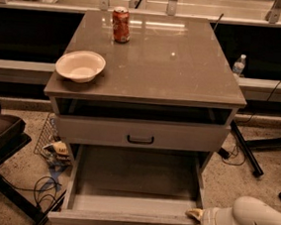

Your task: Open middle drawer

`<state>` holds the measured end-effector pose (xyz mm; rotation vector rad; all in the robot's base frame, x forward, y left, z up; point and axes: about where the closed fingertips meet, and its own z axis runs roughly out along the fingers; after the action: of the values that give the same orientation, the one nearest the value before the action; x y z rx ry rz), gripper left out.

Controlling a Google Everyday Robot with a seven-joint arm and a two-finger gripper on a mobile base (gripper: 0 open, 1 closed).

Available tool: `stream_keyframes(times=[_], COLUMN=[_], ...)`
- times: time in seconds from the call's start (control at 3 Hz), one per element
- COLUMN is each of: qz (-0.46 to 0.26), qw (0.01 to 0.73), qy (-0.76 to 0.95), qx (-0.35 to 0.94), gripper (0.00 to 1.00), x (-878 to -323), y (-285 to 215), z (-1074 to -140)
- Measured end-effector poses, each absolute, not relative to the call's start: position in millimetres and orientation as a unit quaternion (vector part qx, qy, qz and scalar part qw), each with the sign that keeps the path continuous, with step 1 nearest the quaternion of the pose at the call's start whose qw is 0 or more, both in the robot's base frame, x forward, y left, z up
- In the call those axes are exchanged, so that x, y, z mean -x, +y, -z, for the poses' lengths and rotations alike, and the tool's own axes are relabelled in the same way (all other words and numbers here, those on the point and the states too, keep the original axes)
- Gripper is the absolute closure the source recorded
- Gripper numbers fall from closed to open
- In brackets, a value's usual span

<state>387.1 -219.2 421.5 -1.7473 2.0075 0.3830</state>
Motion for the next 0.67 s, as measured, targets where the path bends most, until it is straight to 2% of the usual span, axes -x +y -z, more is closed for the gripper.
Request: stream_keyframes(times=[0.33,0.67], qz=[-0.132,-0.119], qw=[0.218,0.199], qy=[0.732,0.745], qx=[0.632,0.625], gripper=[1.0,1.0], x=[-379,-348], y=[-222,-231], z=[-424,-438])
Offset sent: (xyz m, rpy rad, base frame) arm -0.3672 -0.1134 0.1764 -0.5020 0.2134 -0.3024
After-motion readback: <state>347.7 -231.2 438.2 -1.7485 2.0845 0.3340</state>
